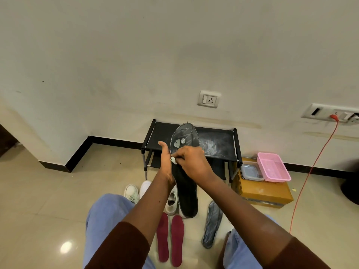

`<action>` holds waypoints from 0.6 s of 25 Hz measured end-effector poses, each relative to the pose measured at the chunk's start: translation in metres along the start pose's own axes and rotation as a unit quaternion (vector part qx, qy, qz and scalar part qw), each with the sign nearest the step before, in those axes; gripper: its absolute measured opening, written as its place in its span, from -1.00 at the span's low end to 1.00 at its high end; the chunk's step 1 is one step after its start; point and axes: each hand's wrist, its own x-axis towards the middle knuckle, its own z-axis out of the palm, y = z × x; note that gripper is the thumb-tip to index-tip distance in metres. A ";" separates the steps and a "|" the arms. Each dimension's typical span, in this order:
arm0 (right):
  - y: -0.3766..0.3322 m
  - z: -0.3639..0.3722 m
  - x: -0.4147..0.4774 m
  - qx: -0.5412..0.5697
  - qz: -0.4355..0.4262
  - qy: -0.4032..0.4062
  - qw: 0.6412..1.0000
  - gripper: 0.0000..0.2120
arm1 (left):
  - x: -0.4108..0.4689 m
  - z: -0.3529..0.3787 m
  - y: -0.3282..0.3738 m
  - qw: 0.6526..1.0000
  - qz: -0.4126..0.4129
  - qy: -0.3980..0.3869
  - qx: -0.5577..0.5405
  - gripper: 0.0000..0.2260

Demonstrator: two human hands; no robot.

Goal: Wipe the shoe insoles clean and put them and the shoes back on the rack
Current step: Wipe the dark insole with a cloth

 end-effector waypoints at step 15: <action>-0.001 -0.004 -0.021 -0.012 -0.010 -0.045 0.999 -0.79 | -0.020 0.017 0.005 0.999 0.009 0.026 -0.026 -0.47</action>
